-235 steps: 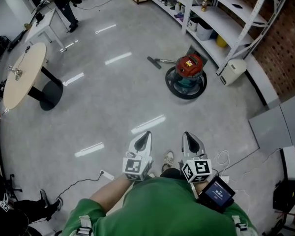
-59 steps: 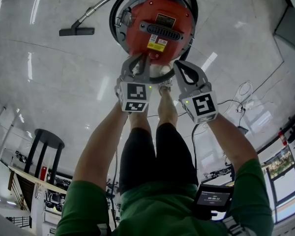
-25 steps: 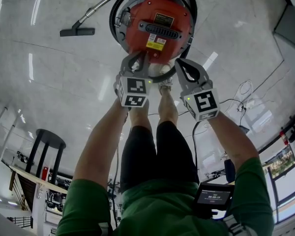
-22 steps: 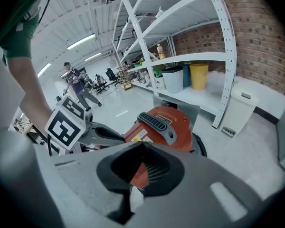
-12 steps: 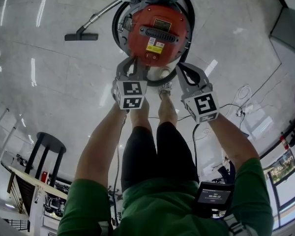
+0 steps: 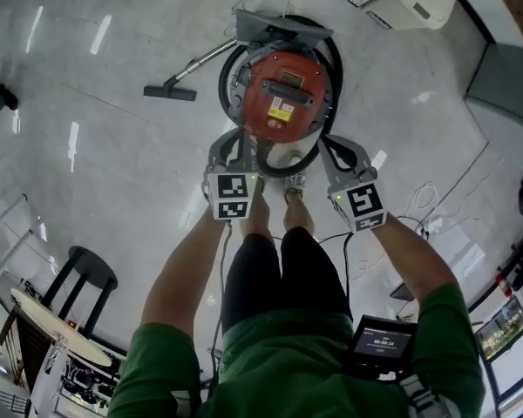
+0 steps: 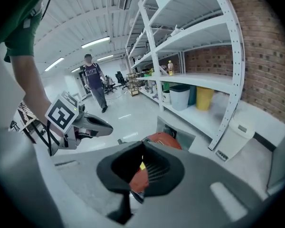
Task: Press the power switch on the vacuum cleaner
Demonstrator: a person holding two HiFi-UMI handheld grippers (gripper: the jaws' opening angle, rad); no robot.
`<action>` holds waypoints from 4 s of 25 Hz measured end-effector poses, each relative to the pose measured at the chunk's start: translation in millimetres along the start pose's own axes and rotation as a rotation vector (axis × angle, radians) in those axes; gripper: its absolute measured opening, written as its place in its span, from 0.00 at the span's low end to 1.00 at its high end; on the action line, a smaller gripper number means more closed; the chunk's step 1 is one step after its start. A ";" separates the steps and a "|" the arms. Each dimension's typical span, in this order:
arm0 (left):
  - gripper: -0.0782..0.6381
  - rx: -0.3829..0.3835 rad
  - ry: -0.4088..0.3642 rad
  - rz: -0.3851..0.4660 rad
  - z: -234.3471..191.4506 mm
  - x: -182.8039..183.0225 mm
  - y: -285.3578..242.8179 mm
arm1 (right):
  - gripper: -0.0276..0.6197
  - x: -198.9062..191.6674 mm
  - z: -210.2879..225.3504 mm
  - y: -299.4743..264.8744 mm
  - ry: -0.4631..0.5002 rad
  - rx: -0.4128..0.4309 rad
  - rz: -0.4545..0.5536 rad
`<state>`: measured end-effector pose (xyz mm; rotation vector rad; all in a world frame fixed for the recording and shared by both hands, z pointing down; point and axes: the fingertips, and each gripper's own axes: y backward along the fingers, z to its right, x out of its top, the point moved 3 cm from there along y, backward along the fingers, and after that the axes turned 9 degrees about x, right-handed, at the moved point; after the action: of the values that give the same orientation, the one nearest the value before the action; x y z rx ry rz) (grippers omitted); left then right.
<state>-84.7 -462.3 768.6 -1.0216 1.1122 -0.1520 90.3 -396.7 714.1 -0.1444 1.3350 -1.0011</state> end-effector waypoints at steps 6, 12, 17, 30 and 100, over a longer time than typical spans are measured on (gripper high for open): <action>0.12 0.030 0.047 0.053 -8.9 30.4 49.5 | 0.05 33.9 -5.1 33.9 0.033 -0.003 0.013; 0.12 0.063 0.115 0.116 -18.7 59.3 101.9 | 0.05 69.3 -8.5 75.2 0.037 -0.037 0.047; 0.12 0.092 0.181 0.181 -27.4 85.2 151.7 | 0.05 97.7 -19.9 116.6 0.023 -0.073 0.083; 0.12 0.187 0.241 0.433 -29.9 129.1 271.5 | 0.05 153.7 -73.1 194.5 0.066 -0.105 0.336; 0.12 -0.040 0.209 0.693 54.5 33.7 509.5 | 0.05 63.7 -325.4 352.9 0.036 -0.279 0.541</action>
<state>-212.1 -162.5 371.7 -0.6140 1.6055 0.3287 -9.2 -85.3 356.9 0.0279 1.4377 -0.3628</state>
